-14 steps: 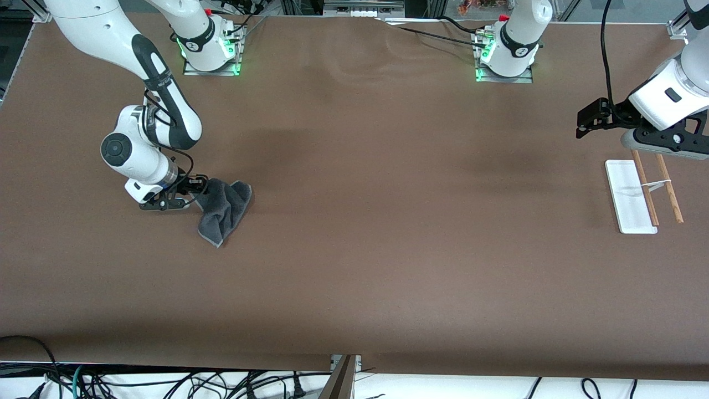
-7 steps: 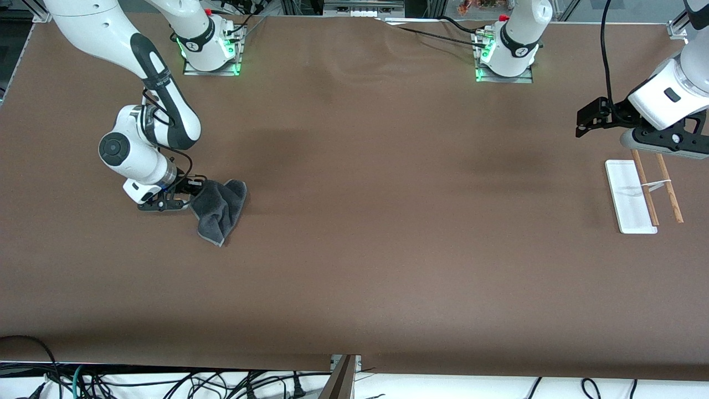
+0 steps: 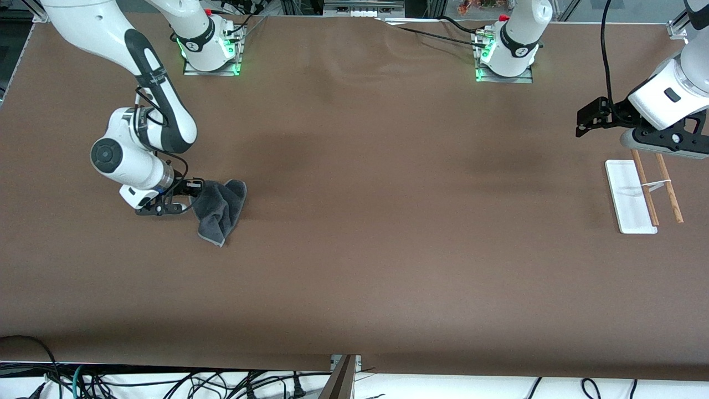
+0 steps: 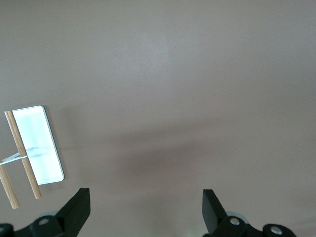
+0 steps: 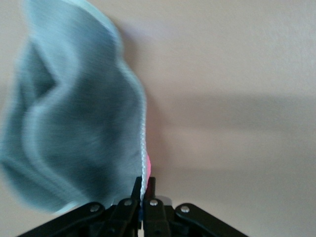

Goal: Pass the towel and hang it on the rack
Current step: 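Lift the towel with the right gripper while the left gripper reaches out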

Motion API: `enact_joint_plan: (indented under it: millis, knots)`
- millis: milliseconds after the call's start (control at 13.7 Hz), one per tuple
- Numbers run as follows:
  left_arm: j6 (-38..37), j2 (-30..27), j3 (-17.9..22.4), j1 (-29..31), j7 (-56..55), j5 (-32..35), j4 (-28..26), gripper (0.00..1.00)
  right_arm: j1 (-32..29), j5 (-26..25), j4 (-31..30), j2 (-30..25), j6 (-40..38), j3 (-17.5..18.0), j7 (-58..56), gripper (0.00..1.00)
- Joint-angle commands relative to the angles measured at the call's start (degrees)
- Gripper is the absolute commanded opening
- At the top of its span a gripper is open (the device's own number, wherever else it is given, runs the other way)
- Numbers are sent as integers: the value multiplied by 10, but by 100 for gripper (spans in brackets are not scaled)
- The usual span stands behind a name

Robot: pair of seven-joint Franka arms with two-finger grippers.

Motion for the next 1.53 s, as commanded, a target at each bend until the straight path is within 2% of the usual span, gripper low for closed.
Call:
enact_joint_plan:
  millis: [0, 218, 437, 583, 1019, 1311, 1456]
  knots:
    - [-14, -2, -2, 1, 2, 12, 10, 100, 3, 14, 105, -7, -149, 15, 41, 0]
    - [-15, -4, -2, 1, 2, 12, 10, 100, 5, 37, 190, -5, -257, 46, 118, 0]
    - [-18, -4, -2, 1, 2, 12, 10, 100, 12, 115, 269, -2, -356, 60, 203, 0]
    - [-19, -3, -1, 1, 11, 12, 11, 100, 41, 170, 309, -2, -391, 60, 267, 0]
    - [-53, 16, -15, -32, 16, -24, 11, 100, 126, 362, 377, 12, -384, 60, 538, 0]
    - [-49, 56, -40, -34, 28, -112, 10, 100, 149, 503, 397, 15, -331, 60, 672, 0]
    - [-44, 77, -48, -38, 41, -148, 11, 100, 171, 530, 397, 15, -292, 61, 716, 0]
